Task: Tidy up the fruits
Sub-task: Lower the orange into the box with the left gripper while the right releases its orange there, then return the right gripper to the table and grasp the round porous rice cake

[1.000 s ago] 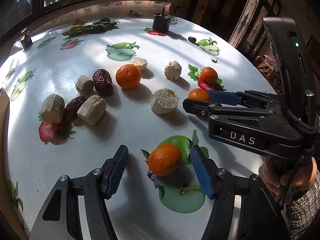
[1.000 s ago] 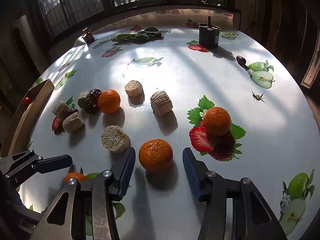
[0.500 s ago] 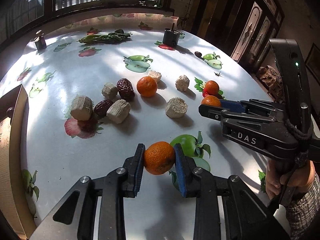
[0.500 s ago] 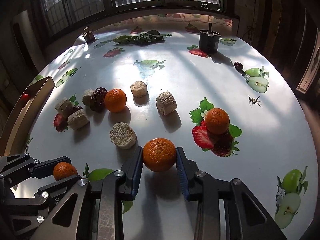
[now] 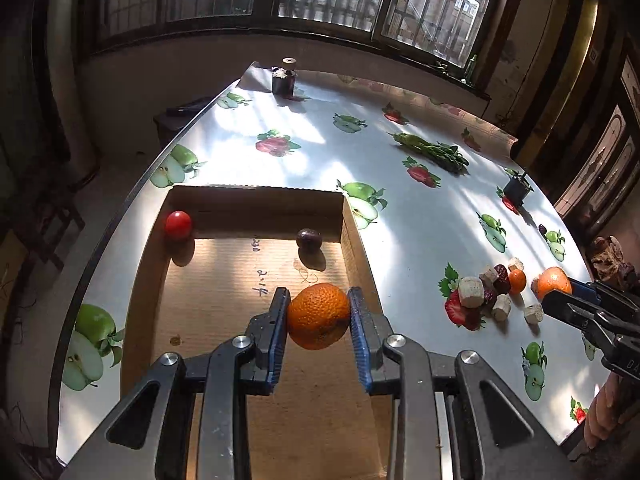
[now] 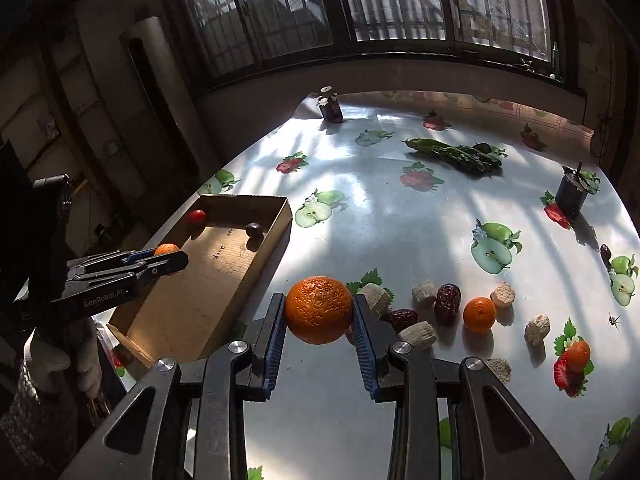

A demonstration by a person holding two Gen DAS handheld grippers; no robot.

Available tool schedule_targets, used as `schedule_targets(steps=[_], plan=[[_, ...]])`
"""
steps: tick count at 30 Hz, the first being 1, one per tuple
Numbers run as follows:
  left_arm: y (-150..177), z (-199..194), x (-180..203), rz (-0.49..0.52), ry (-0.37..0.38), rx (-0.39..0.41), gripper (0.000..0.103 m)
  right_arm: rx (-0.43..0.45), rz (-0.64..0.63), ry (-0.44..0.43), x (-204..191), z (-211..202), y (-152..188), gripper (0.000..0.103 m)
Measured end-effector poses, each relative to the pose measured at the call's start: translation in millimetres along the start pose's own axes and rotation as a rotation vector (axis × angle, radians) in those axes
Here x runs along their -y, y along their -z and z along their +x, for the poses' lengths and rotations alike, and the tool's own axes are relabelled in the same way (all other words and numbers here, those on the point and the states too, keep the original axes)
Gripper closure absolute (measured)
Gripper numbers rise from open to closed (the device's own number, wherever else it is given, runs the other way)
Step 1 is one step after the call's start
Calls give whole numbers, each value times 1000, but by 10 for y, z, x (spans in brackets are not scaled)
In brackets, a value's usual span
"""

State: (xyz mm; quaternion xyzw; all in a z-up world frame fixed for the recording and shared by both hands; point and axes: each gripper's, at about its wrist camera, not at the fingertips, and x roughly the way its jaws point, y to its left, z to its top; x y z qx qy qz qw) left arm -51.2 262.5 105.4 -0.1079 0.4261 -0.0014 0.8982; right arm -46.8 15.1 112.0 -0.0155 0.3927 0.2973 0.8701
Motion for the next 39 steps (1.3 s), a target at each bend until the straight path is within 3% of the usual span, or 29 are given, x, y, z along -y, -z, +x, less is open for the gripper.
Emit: schedule_targets(steps=[4, 8, 12, 17, 28, 30, 32, 36, 39], plan=[[-146, 279, -420, -60, -61, -34, 75, -40, -40, -68, -457, 544, -210, 68], [-196, 660, -738, -144, -59, -102, 75, -107, -91, -64, -780, 1166, -310, 68], [-198, 916, -869, -171, -80, -142, 75, -188, -104, -48, -876, 1687, -329, 68], [-223, 1009, -921, -182, -74, -141, 75, -242, -122, -16, -879, 2033, -330, 68], [-267, 1004, -957, -198, -48, -123, 72, -245, -148, 30, -880, 2204, -333, 67], [-275, 935, -963, -205, -44, -109, 71, -225, -143, 26, -887, 2163, -335, 61], [-289, 826, -957, -212, -44, -84, 65, -182, -148, 27, -904, 2068, -352, 50], [-273, 467, -850, -211, -75, -11, 56, -105, -140, 29, -902, 1780, -414, 48], [-191, 123, -601, -159, -119, 69, 36, -57, -130, 33, -851, 1488, -404, 48]])
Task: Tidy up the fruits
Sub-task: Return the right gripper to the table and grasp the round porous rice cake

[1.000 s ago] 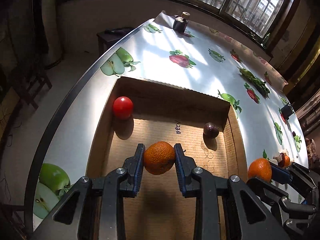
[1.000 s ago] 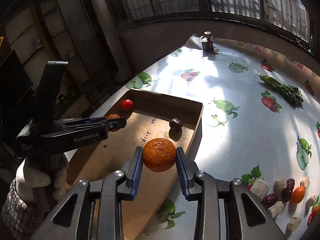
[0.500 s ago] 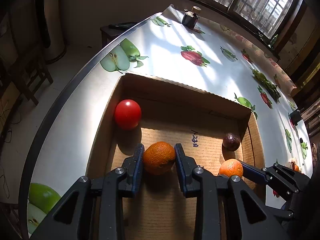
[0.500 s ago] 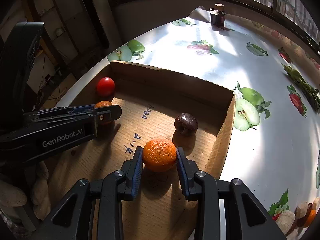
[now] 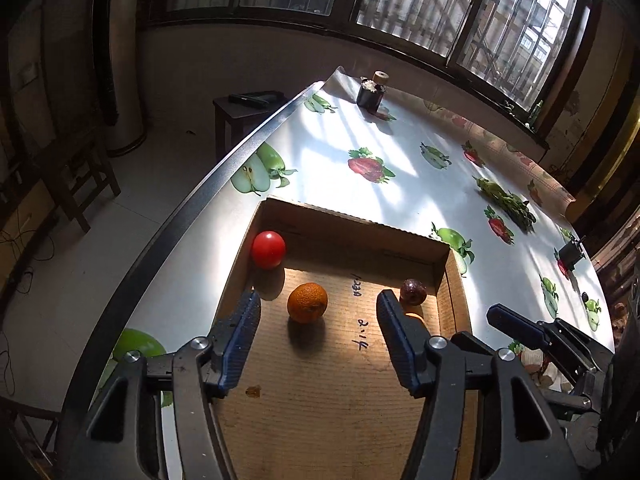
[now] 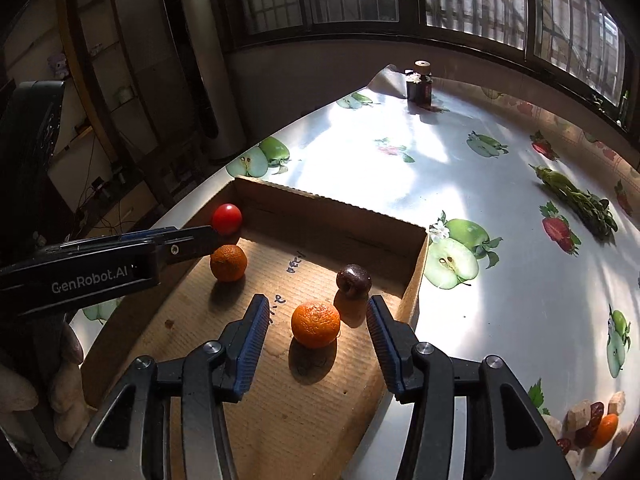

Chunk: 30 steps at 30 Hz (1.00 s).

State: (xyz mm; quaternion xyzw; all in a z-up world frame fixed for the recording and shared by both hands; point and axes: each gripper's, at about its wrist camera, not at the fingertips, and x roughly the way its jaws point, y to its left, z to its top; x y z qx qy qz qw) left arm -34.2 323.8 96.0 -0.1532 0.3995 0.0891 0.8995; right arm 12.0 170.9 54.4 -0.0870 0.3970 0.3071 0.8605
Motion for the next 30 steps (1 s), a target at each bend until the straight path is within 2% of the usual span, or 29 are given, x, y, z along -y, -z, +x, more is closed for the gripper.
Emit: schedule_targets(steps=[2, 4, 11, 15, 24, 30], plan=[[113, -264, 179, 47, -13, 67, 22, 27, 22, 2, 71, -191, 66, 45], [246, -477, 367, 85, -23, 115, 18, 46, 58, -3, 171, -387, 177, 40], [658, -881, 875, 135, -5, 170, 18, 80, 178, 15, 611, -931, 652, 39], [846, -949, 1090, 166, -31, 183, 18, 87, 219, 52, 907, -1191, 930, 38], [1046, -854, 1381, 216, -10, 120, 18, 111, 342, 181, 1725, -1700, 1477, 37], [1114, -710, 1526, 230, 30, 75, 18, 141, 520, 269, 2466, -2090, 1879, 37]])
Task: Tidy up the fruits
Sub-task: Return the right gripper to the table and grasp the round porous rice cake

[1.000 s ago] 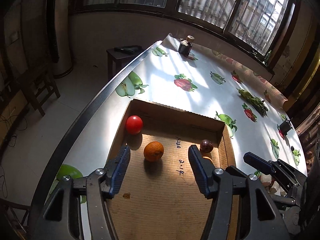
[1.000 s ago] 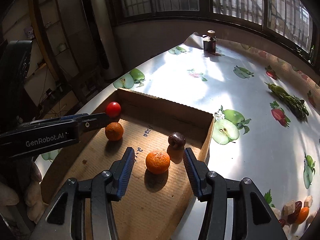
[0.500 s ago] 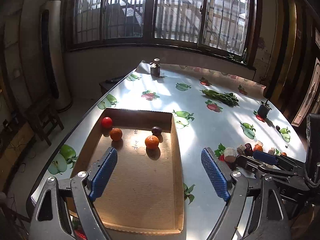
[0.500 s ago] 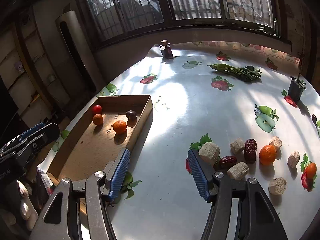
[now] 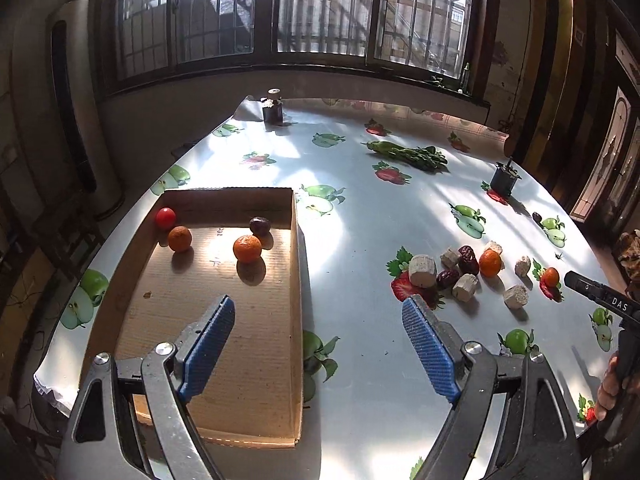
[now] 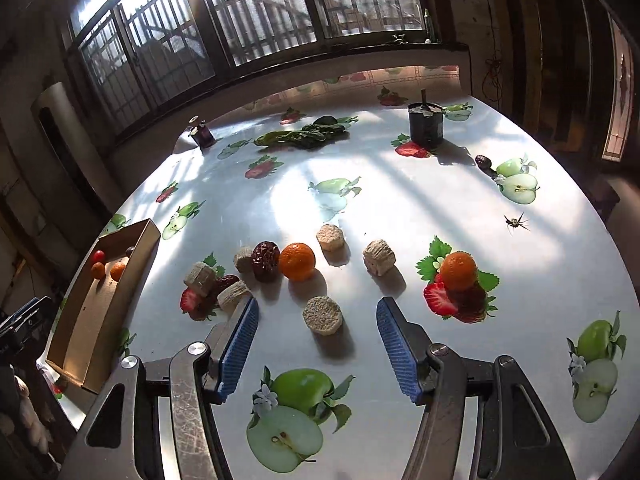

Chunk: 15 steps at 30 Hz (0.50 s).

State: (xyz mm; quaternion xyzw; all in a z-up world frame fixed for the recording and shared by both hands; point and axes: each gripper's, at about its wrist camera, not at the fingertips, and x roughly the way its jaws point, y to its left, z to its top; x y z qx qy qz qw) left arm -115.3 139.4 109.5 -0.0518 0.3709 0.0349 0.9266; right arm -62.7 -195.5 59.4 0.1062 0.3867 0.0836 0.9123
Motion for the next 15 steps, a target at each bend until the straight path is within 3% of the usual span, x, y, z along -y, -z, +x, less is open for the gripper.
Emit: schedule_targets(steps=[3, 7, 11, 15], plan=[[39, 120, 128, 21, 27, -32, 18, -4, 73, 49, 362, -19, -25, 33], [101, 250, 320, 59, 55, -68, 18, -26, 105, 65, 553, 48, -48, 34], [112, 331, 437, 73, 94, -94, 18, -33, 110, 32, 567, 133, -99, 34], [132, 382, 575, 104, 139, -100, 18, -86, 39, -29, 309, 334, -92, 34]])
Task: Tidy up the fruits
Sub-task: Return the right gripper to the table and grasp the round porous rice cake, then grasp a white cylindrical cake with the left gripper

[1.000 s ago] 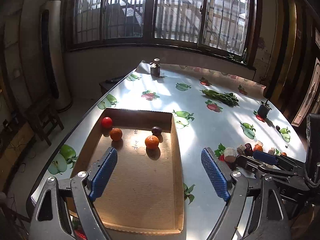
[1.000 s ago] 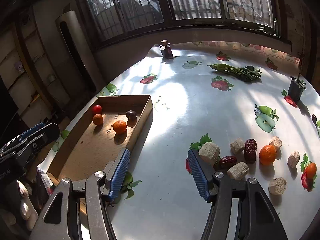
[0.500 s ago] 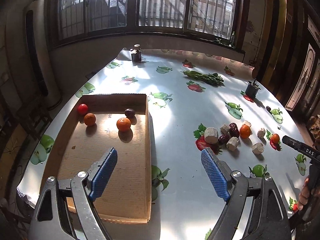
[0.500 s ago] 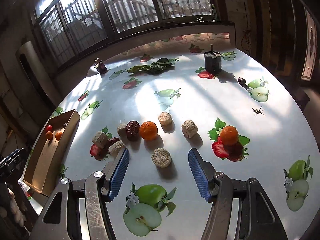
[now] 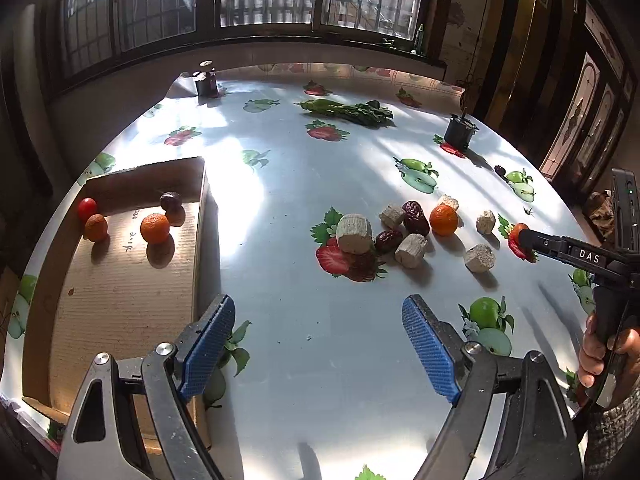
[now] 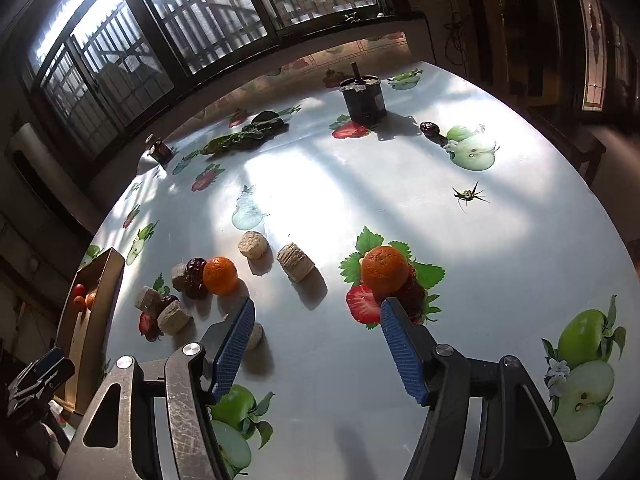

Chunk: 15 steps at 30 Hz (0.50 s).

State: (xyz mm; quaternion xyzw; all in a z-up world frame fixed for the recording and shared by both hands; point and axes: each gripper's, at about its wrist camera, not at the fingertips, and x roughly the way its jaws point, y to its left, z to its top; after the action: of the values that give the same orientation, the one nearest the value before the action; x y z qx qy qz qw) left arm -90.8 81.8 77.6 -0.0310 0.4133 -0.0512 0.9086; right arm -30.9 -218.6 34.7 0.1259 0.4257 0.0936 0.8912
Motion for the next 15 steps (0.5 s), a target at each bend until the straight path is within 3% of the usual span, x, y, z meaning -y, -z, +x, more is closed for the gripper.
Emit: schedule_targets(steps=[4, 9, 12, 13, 15], plan=[[-25, 123, 137, 38, 48, -40, 48, -60, -124, 1, -344, 277, 106, 34], [-148, 278, 368, 109, 53, -32, 49, -81, -223, 37, -568, 531, 195, 41], [-226, 433, 541, 152, 91, -44, 49, -69, -231, 52, -566, 579, 196, 56], [-252, 497, 615, 172, 101, -50, 49, -73, -227, 40, -553, 576, 190, 70], [-299, 610, 754, 208, 112, -52, 49, -63, -199, 27, -499, 554, 177, 70]])
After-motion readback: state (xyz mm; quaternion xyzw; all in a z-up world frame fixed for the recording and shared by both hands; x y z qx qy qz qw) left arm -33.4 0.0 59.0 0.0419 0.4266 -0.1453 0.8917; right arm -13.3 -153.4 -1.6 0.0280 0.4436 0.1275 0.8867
